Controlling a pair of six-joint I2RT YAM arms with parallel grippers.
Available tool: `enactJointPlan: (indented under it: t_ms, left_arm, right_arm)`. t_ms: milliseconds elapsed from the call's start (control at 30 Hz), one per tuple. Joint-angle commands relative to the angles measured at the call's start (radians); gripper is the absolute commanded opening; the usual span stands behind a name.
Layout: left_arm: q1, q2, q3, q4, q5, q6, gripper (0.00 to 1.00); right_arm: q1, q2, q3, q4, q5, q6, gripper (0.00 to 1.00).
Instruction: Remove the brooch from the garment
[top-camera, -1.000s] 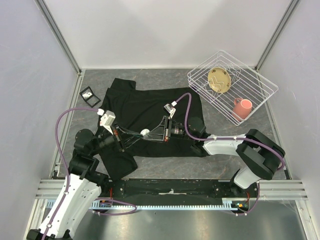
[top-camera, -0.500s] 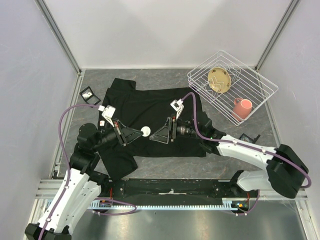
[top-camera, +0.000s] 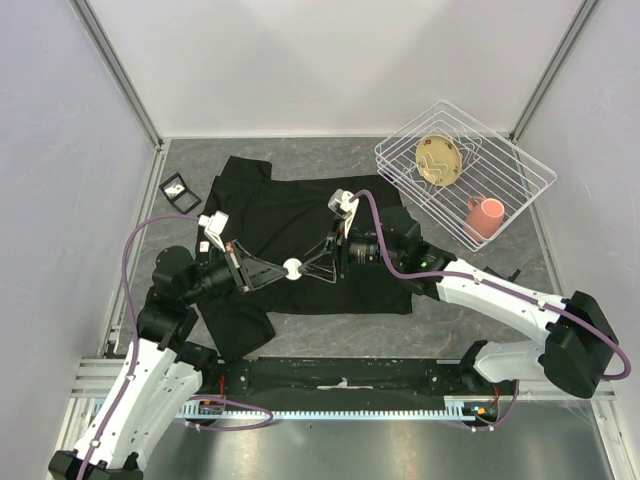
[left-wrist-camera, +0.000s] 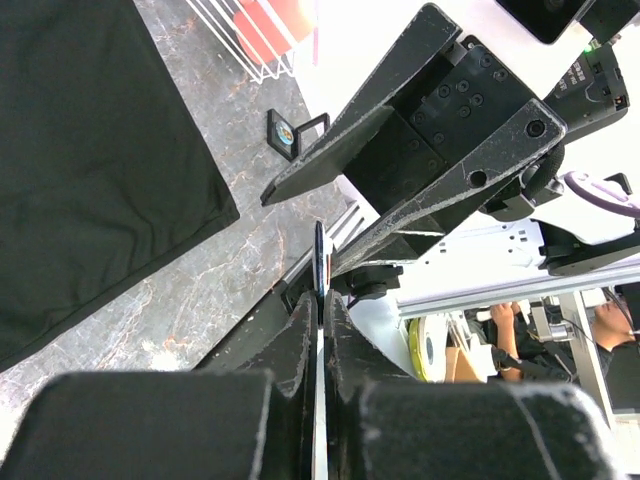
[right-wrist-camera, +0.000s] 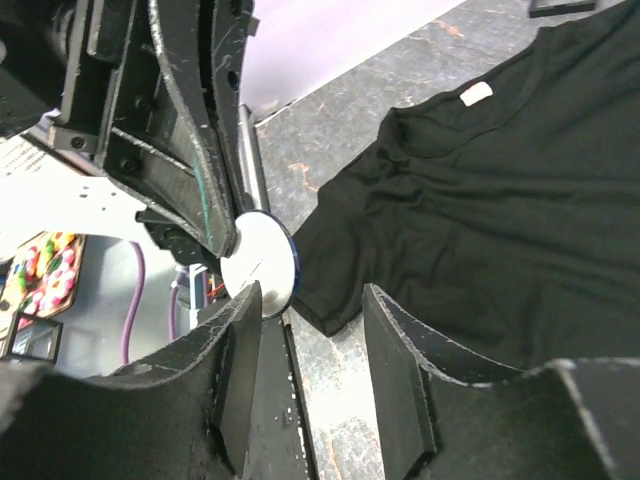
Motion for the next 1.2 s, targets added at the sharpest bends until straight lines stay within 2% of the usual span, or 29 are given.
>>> enactJointPlan:
  t_ms: [0,167,300,433,533,600,633,667,733,767,800,933,967,1067,1167]
  left_arm:
    - [-0.002,-0.023,0.03,0.0,0.059,-0.041,0.02]
    - [-0.004,-0.016,0.03,0.004,0.094,0.053,0.02]
    - [-0.002,0.012,0.062,-0.03,0.12,0.148,0.02]
    - [-0.004,0.027,0.112,-0.114,0.116,0.295,0.02]
    - [-0.004,0.047,0.187,-0.22,0.038,0.422,0.02]
    - [-0.002,0.079,0.273,-0.367,-0.097,0.493,0.02]
    - [-0.002,0.091,0.305,-0.412,-0.155,0.552,0.02]
    - [-0.004,0.102,0.363,-0.493,-0.285,0.579,0.02]
    - [-0.004,0.151,0.417,-0.559,-0.427,0.654,0.02]
    - [-0.004,0.174,0.465,-0.584,-0.567,0.677,0.02]
    - [-0.004,0.197,0.486,-0.625,-0.632,0.7,0.02]
    - [-0.002,0.379,0.527,-0.615,-0.924,0.841,0.02]
    - [-0.004,0.418,0.519,-0.59,-1.035,0.87,0.02]
    - [-0.004,0.607,0.554,-0.536,-1.224,0.959,0.02]
    - [-0.004,0.749,0.591,-0.423,-1.344,1.03,0.02]
  right_arm:
    - [0.003,0.003,0.011,0.055,-0.112,-0.016,0.49]
    - [0.003,0.011,-0.012,0.137,-0.232,0.027,0.47]
    - [0.003,0.025,-0.015,0.154,-0.263,0.039,0.48]
    - [0.0,0.049,0.004,0.157,-0.301,0.047,0.42]
    - [-0.001,0.068,0.01,0.157,-0.3,0.073,0.39]
    - [-0.005,0.068,0.037,0.076,-0.182,0.029,0.51]
    - [-0.005,0.062,0.05,-0.052,-0.086,0.008,0.54]
    - [-0.003,0.045,0.069,-0.12,0.117,-0.007,0.57]
    - [-0.008,0.02,0.071,-0.246,0.286,-0.025,0.59]
    - [-0.011,-0.007,0.065,-0.289,0.344,-0.018,0.62]
    - [-0.018,-0.023,0.056,-0.308,0.421,-0.01,0.63]
    - [-0.021,-0.084,0.007,-0.336,0.448,0.005,0.64]
    - [-0.021,-0.099,-0.011,-0.334,0.446,0.008,0.65]
    - [-0.021,-0.109,-0.039,-0.331,0.431,0.016,0.65]
    - [-0.021,-0.121,-0.08,-0.31,0.406,0.024,0.65]
